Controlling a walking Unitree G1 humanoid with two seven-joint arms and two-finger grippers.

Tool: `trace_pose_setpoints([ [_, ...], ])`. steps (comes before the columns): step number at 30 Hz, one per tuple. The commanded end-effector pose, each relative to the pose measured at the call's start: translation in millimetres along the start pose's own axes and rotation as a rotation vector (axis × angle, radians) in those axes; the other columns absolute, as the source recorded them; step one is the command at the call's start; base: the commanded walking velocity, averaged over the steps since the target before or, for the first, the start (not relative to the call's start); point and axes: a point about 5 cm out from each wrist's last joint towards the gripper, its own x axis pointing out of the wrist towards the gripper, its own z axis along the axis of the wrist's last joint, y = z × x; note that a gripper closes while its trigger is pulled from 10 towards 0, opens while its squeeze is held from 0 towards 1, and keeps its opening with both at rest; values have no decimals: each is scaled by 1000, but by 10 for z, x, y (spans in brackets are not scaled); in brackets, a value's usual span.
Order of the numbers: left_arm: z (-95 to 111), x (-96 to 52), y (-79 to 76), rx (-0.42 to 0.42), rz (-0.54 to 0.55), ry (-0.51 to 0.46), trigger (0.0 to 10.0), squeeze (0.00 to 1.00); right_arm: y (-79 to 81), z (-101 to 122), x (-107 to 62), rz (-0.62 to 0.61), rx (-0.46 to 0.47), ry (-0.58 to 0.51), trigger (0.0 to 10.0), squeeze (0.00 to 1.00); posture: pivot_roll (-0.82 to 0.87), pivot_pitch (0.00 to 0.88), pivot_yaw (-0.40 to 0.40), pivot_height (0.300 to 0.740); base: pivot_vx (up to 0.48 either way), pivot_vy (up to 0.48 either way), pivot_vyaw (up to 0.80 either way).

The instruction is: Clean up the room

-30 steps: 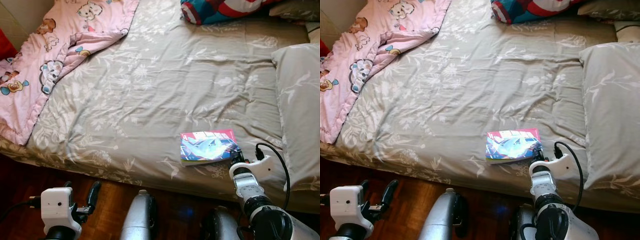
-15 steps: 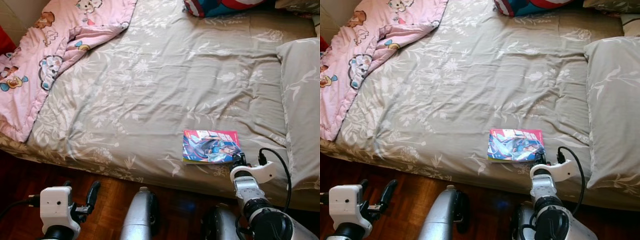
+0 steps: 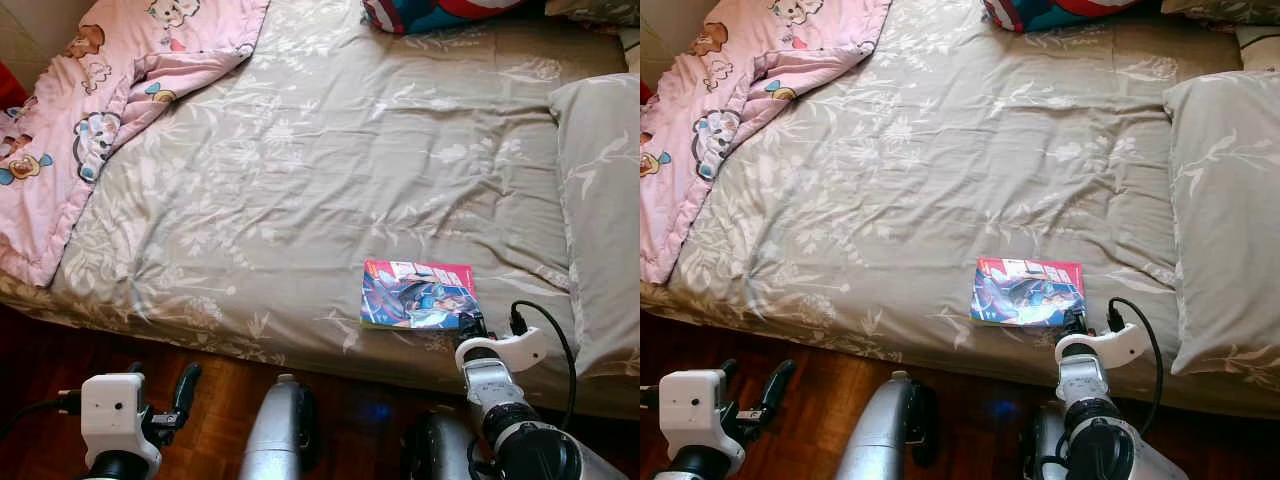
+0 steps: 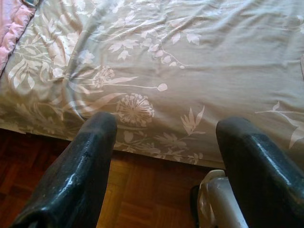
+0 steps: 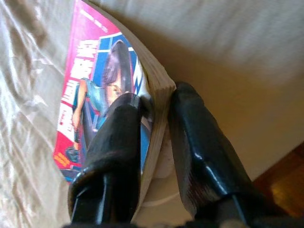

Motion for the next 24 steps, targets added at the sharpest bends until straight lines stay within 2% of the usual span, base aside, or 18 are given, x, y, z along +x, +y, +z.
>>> trace_pose_setpoints([
  [1, -78, -39, 51, 29, 11, 49, 10000, 0, -148, -68, -46, -53, -13, 22, 10000, 0, 275, 385, 135, 665, 0, 0, 0],
  [4, -87, -38, 39, 27, 9, 51, 10000, 0, -161, -61, -49, -56, -14, 22, 10000, 0, 269, 382, 132, 665, 0, 0, 0],
  [5, -89, -38, 37, 26, 9, 51, 10000, 0, -168, -57, -50, -59, -18, 22, 10000, 682, 269, 382, 132, 665, 0, 0, 0],
  [6, -90, -35, 36, 26, 9, 51, 10000, 0, -174, -53, -51, -63, -20, 22, 10000, 855, 269, 383, 131, 665, 0, 0, 0],
  [8, -91, -27, 35, 25, 8, 50, 10000, 0, -185, -49, -53, -67, -20, 22, 10000, 808, 269, 380, 132, 665, 0, 0, 0],
  [12, -95, -16, 34, 24, 9, 49, 10000, 0, -205, -50, -59, -80, -34, 24, 10000, 796, 268, 378, 130, 665, 0, 0, 0],
  [13, -96, -12, 32, 24, 9, 49, 10000, 0, -222, -46, -63, -92, -44, 21, 10000, 537, 268, 376, 129, 665, 0, 0, 0],
  [14, -97, -9, 30, 23, 9, 48, 10000, 0, -237, -42, -67, -102, -49, 18, 10000, 369, 268, 376, 129, 665, 0, 0, 0],
  [15, -97, 4, 23, 22, 8, 47, 10000, 0, -259, -34, -72, -116, -39, 14, 10000, 0, 266, 372, 127, 665, 0, 0, 0],
  [24, -106, 70, 5, 14, 4, 36, 10000, 0, -318, -19, -88, -141, -56, 9, 10000, 0, 254, 354, 122, 665, 0, 0, 0],
])
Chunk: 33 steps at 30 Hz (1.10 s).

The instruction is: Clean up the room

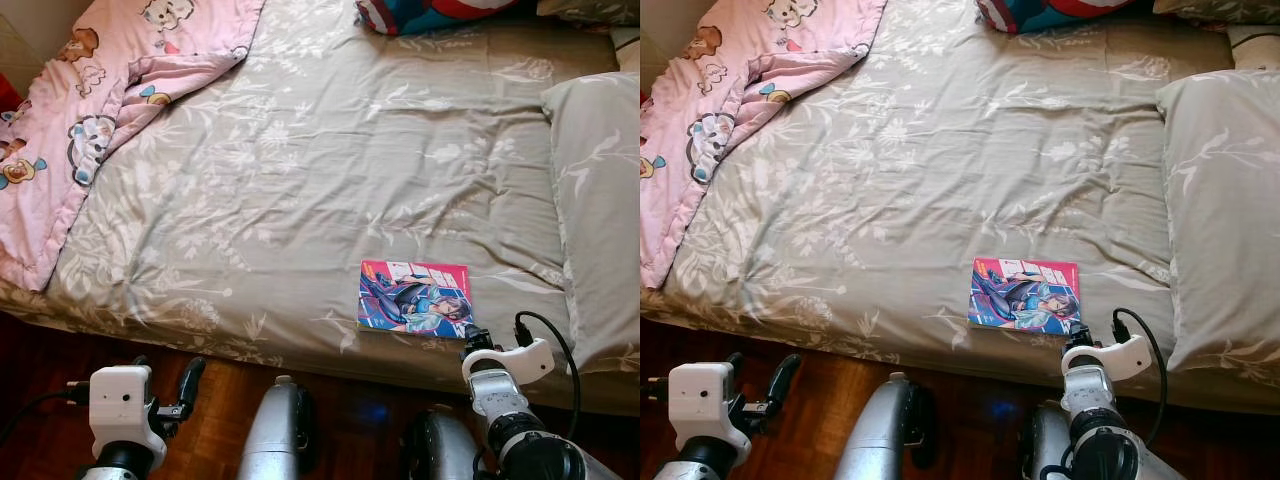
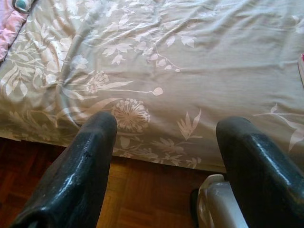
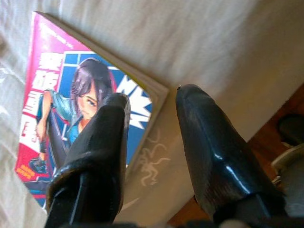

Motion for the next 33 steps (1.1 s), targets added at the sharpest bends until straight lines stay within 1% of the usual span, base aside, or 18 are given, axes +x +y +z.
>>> trace_pose_setpoints([
  [1, -87, -12, 18, 1, 7, 35, 10000, 0, -157, -80, -43, -54, -22, 26, 10000, 0, 251, 349, 119, 665, 0, 0, 0],
  [4, -105, 40, 25, 0, 8, 32, 10000, 0, -168, -68, -47, -48, -36, 17, 10000, 0, 238, 336, 112, 665, 0, 0, 0],
  [7, -133, 110, 43, -3, 17, 24, 10000, 0, -202, -3, -51, -41, -52, -15, 10000, 0, 219, 316, 101, 665, 0, 0, 0],
  [9, -146, 152, 39, -4, 19, 19, 10000, 0, -211, 41, -50, -36, -93, -29, 10000, 0, 212, 303, 95, 665, 0, 0, 0],
  [10, -153, 180, 36, -6, 20, 16, 10000, 0, -211, 70, -49, -30, -129, -40, 10000, 0, 203, 291, 89, 665, 0, 0, 0],
  [11, -170, 231, 27, -10, 21, 9, 10000, 0, -177, 113, -45, 11, -235, -52, 10000, 0, 185, 273, 81, 665, 0, 0, 0],
  [12, -177, 252, 23, -12, 22, 8, 10000, 0, -157, 120, -42, 29, -272, -53, 10000, 0, 185, 273, 81, 665, 0, 0, 0],
  [13, -196, 305, 16, -17, 25, 3, 10000, 0, -91, 120, -38, 85, -383, -54, 10000, 0, 168, 254, 69, 665, 0, 0, 0],
  [14, -203, 322, 14, -19, 26, 1, 10000, 0, -67, 117, -38, 106, -423, -55, 10000, 0, 168, 254, 69, 665, 0, 0, 0],
  [17, -251, 405, 12, -37, 42, -7, 10000, 0, 18, 94, -49, 196, -493, -72, 10000, 0, 140, 222, 48, 665, 0, 0, 0],
  [19, -285, 471, 3, -56, 54, -8, 10000, 0, 54, 68, -58, 233, -568, -70, 10000, 0, 118, 200, 33, 665, 0, 0, 0],
  [21, -337, 559, -23, -80, 65, -8, 10000, 0, 105, 15, -86, 306, -676, -79, 10000, 0, 100, 174, 14, 665, 0, 0, 0],
  [23, -370, 601, -37, -89, 69, -4, 10000, 0, 110, -17, -99, 329, -706, -74, 10000, 0, 88, 161, 6, 665, 0, 0, 0],
  [25, -442, 652, -50, -102, 73, 1, 10000, 0, 75, -116, -135, 359, -723, -48, 10000, 0, 67, 140, -6, 665, 0, 0, 0],
  [28, -504, 691, -61, -107, 76, 10, 10000, 0, 43, -188, -167, 391, -751, -24, 10000, 0, 53, 121, -15, 665, 0, 0, 0],
  [29, -526, 701, -63, -112, 80, 17, 10000, 0, 19, -205, -175, 389, -752, -16, 10000, 0, 49, 112, -17, 665, 0, 0, 0],
  [31, -610, 715, -69, -121, 88, 45, 10000, 0, -93, -211, -201, 355, -777, -16, 10000, 0, 46, 91, -18, 665, 0, 0, 0],
  [33, -666, 730, -74, -122, 90, 61, 10000, 0, -148, -195, -213, 332, -786, -26, 10000, 0, 42, 76, -17, 665, 0, 0, 0],
])
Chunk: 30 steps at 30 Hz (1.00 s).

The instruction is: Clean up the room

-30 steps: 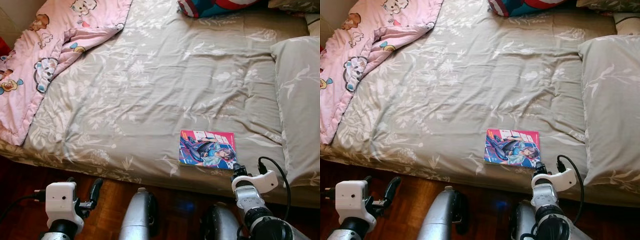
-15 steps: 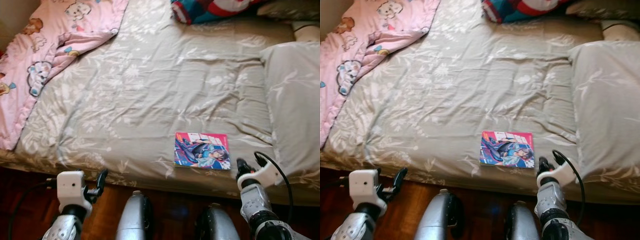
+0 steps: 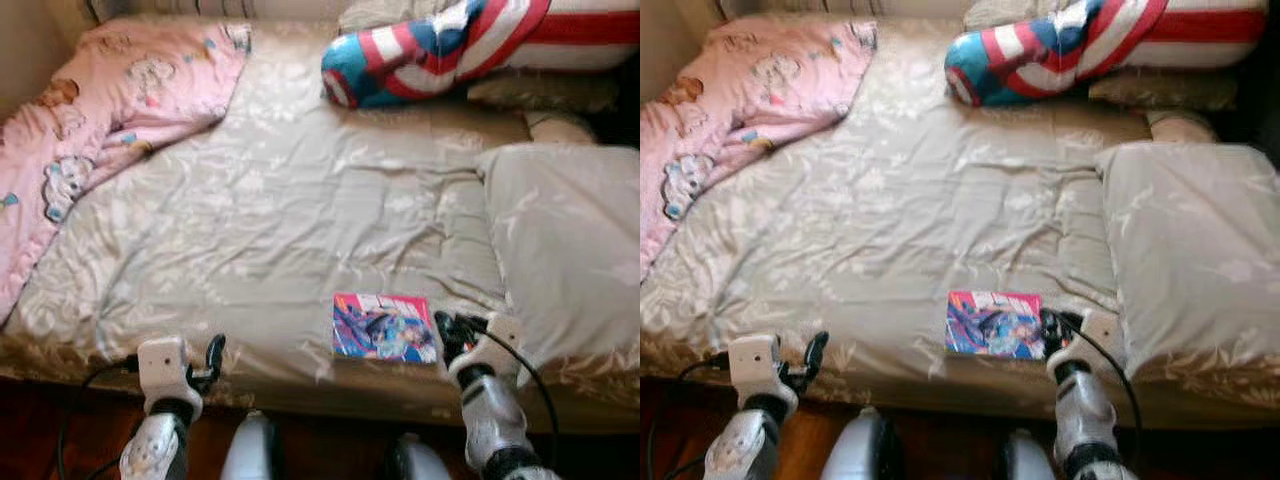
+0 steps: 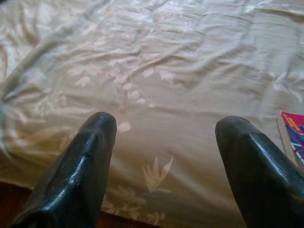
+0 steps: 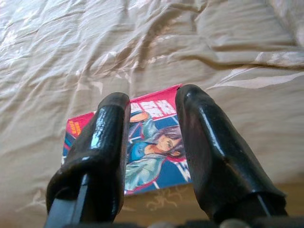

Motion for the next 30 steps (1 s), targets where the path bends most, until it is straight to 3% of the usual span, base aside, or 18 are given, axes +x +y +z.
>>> trace_pose_setpoints([
  [1, -106, -18, 40, 9, 19, 34, 10000, 0, -77, -49, -49, -44, -13, 13, 10000, 0, 36, 65, -15, 670, 0, 0, 0],
  [6, -379, 5, 148, 27, 37, 140, 10000, 0, -162, -298, -186, -66, -10, 138, 10000, 0, 22, 2, -15, 700, 0, 0, 0],
  [16, -755, -48, 178, 4, 53, 313, 10000, 0, -292, -593, -385, -131, -75, 328, 10000, 0, 19, 0, -16, 740, 0, 0, 0],
  [18, -952, -146, 192, 17, 64, 429, 10000, 0, -328, -682, -459, -159, -72, 376, 10000, 0, 19, 0, -16, 740, 0, 0, 0],
  [21, -1081, -242, 191, 44, 50, 508, 10000, 0, -336, -780, -529, -162, -98, 438, 10000, 0, 13, 0, -14, 740, 0, 0, 0],
  [27, -1279, -467, 336, 71, 109, 653, 10000, 0, -367, -918, -653, -201, -109, 511, 10000, 0, 11, 0, -12, 740, 0, 0, 0],
  [30, -1288, -480, 355, 70, 118, 658, 10000, 0, -374, -962, -693, -208, -113, 537, 10000, 0, 11, 0, -12, 740, 0, 0, 0],
])
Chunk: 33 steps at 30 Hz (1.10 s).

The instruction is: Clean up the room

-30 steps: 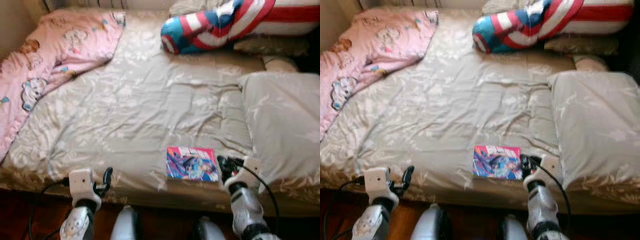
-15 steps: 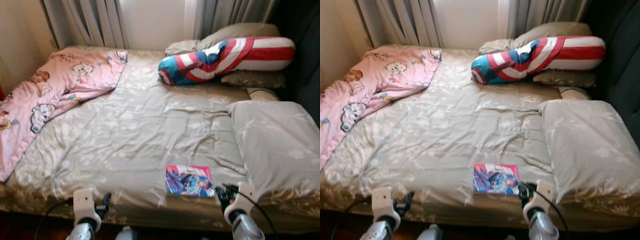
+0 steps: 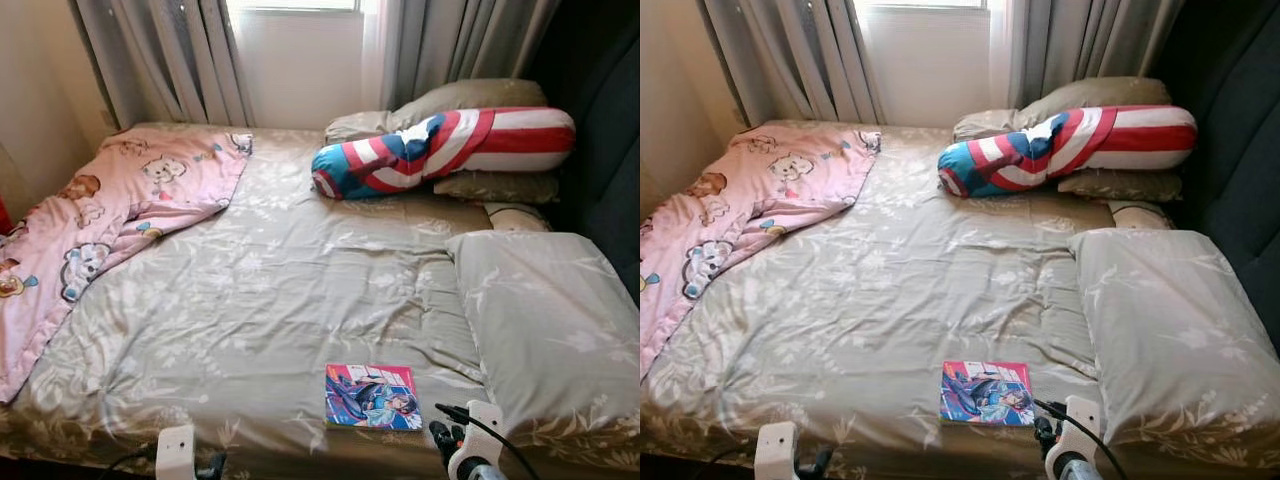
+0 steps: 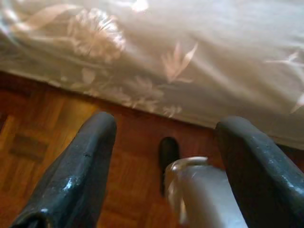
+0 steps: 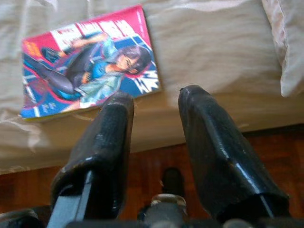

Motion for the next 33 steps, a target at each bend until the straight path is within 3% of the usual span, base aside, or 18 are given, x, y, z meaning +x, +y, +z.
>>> trace_pose_setpoints([
  [1, -53, -14, 28, 19, 6, 19, 10000, 0, -3, -88, -18, -6, -6, 39, 10000, 0, 12, 0, -11, 740, 0, 0, 0],
  [9, -44, -2, 23, -2, 2, 28, 10000, 0, 23, -167, -36, 15, -35, 66, 10000, 0, 12, 0, -9, 740, 0, 0, 0],
  [16, -150, -30, 94, -2, 15, 90, 10000, 0, 63, -179, -33, 28, -50, 69, 10000, 0, 9, 0, -4, 740, 0, 0, 746],
  [20, -188, -46, 127, 5, 21, 109, 10000, 0, 59, -207, -40, 25, -121, 89, 10000, 0, 8, 0, -4, 740, 0, 0, 152],
  [27, -147, -29, 112, 4, 9, 100, 10000, 0, 46, -217, -43, 23, -115, 99, 10000, 0, 14, 22, -5, 740, 0, 0, 0],
  [33, -137, -26, 121, 5, 8, 99, 10000, 0, 59, -217, -41, 24, -108, 98, 10000, 0, 17, 36, -3, 740, 0, 353, 0],
])
